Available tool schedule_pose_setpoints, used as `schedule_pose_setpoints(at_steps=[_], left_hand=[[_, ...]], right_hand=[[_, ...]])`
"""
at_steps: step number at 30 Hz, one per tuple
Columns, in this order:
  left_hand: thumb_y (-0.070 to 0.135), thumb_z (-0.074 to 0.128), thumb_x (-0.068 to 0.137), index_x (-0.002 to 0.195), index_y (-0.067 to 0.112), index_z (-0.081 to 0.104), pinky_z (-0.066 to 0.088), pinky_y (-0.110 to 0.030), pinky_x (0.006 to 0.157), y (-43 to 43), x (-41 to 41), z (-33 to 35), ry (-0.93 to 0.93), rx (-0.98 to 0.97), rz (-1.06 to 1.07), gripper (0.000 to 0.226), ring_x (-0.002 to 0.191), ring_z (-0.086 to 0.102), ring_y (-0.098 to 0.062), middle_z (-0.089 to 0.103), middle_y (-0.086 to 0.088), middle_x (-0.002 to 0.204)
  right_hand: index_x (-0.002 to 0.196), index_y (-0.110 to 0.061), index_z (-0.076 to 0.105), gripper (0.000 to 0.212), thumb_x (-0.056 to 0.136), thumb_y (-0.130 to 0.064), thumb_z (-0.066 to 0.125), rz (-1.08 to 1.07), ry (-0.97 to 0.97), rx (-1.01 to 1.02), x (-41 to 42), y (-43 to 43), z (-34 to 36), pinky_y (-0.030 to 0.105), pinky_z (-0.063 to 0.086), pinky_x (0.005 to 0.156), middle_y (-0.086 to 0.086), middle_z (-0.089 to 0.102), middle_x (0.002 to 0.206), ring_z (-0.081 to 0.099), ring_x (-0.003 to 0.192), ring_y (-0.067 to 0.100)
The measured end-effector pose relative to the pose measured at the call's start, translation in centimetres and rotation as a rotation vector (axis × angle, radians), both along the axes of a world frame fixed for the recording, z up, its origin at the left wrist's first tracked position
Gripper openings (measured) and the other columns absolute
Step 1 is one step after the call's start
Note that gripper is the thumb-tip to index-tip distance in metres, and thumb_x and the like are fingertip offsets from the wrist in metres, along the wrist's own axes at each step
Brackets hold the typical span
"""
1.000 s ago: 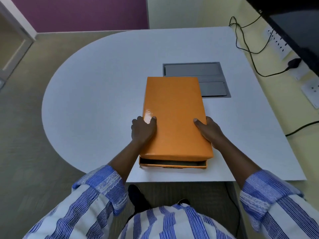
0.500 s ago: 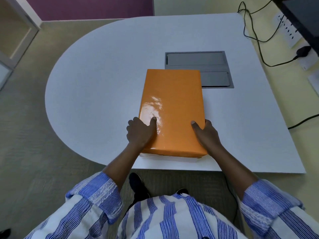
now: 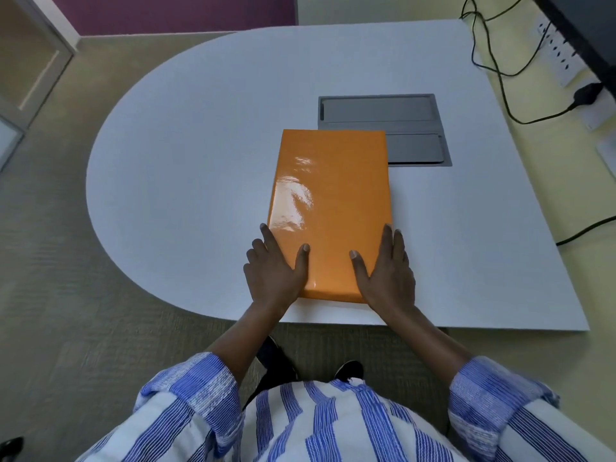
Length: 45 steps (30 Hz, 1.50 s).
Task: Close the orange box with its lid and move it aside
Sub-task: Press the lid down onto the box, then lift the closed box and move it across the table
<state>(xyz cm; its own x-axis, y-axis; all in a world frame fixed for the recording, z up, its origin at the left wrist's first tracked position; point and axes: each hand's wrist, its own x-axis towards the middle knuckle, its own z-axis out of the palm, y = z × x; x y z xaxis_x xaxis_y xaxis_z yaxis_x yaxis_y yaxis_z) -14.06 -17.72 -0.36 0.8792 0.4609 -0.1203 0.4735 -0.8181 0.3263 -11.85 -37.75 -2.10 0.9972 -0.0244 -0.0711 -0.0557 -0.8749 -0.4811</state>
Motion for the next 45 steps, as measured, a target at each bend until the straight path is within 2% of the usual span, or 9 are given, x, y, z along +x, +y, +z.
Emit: schedule_pose_setpoints(at_steps=[7,11,14,21,26,37,40,43,45], left_hand=[[0.081,0.029,0.089,0.16,0.01,0.009,0.042,-0.053,0.102,1.0,0.9,-0.8,0.022,-0.012,-0.069,0.102,0.129,0.047,-0.039,0.04,-0.019,0.15],[0.08,0.027,0.091,0.161,0.013,0.007,0.03,-0.058,0.116,2.2,5.9,-0.3,0.031,-0.026,-0.18,0.099,0.149,0.028,-0.041,0.015,-0.02,0.167],[0.077,0.027,0.092,0.162,0.012,0.005,0.022,-0.058,0.122,2.7,11.2,0.1,0.033,0.004,-0.267,0.098,0.155,0.013,-0.042,0.001,-0.02,0.17],[0.076,0.022,0.094,0.163,0.011,0.005,0.01,-0.056,0.126,3.7,20.1,-0.5,0.021,0.056,-0.446,0.096,0.157,-0.002,-0.038,-0.004,-0.018,0.171],[0.077,0.019,0.094,0.163,0.013,-0.005,0.0,-0.052,0.125,4.4,20.6,-2.6,-0.023,0.035,-0.505,0.097,0.157,-0.014,-0.034,-0.015,-0.015,0.17],[0.075,0.024,0.095,0.163,0.014,-0.005,0.001,-0.051,0.125,4.9,20.6,-2.9,-0.051,-0.034,-0.519,0.096,0.157,-0.016,-0.032,-0.014,-0.013,0.17],[0.07,0.036,0.096,0.163,0.015,0.0,0.008,-0.048,0.125,5.6,20.5,-2.6,-0.106,-0.172,-0.483,0.094,0.158,-0.008,-0.029,-0.007,-0.01,0.172],[0.066,0.042,0.097,0.163,0.018,-0.002,0.014,-0.044,0.122,6.6,19.4,-2.7,-0.178,-0.452,-0.301,0.093,0.159,0.001,-0.026,-0.003,-0.006,0.173],[0.068,0.042,0.097,0.164,0.02,0.001,0.015,-0.048,0.124,7.3,18.9,-3.0,-0.108,-0.634,-0.146,0.092,0.158,0.007,-0.027,0.004,-0.005,0.173]], right_hand=[[0.159,-0.022,0.003,0.092,0.091,-0.077,0.031,-0.012,0.02,-0.078,1.8,0.4,-0.3,0.058,0.032,0.113,0.017,0.009,0.167,0.023,0.15,0.041],[0.16,-0.015,0.01,0.089,0.094,-0.07,0.035,0.059,-0.01,-0.121,7.8,2.5,1.1,0.057,0.02,0.12,0.018,0.006,0.168,0.013,0.153,0.04],[0.159,-0.013,0.017,0.084,0.096,-0.066,0.035,0.118,-0.006,-0.186,12.7,4.5,1.9,0.059,0.014,0.122,0.018,0.005,0.168,0.009,0.153,0.04],[0.16,-0.017,0.013,0.084,0.095,-0.069,0.027,0.127,0.055,-0.289,19.9,7.0,1.5,0.063,0.005,0.122,0.016,0.004,0.169,0.002,0.154,0.042],[0.161,-0.019,0.007,0.084,0.095,-0.07,0.018,0.105,-0.008,-0.336,19.9,7.2,-0.3,0.062,0.002,0.122,0.014,0.001,0.169,-0.003,0.155,0.04],[0.161,-0.021,0.008,0.083,0.095,-0.07,0.024,0.096,-0.008,-0.32,19.9,7.1,-0.3,0.059,0.002,0.123,0.011,0.001,0.17,-0.003,0.156,0.035],[0.16,-0.016,0.019,0.081,0.097,-0.062,0.041,0.047,-0.028,-0.175,19.6,6.7,0.7,0.054,0.005,0.124,0.013,0.007,0.169,0.003,0.156,0.033],[0.158,-0.011,0.022,0.078,0.098,-0.054,0.049,-0.178,-0.066,0.016,18.0,5.8,1.8,0.051,0.015,0.123,0.015,0.012,0.168,0.012,0.155,0.031],[0.158,-0.012,0.023,0.079,0.098,-0.056,0.048,-0.339,0.027,0.135,16.8,4.9,2.3,0.052,0.024,0.121,0.014,0.018,0.167,0.02,0.153,0.03]])
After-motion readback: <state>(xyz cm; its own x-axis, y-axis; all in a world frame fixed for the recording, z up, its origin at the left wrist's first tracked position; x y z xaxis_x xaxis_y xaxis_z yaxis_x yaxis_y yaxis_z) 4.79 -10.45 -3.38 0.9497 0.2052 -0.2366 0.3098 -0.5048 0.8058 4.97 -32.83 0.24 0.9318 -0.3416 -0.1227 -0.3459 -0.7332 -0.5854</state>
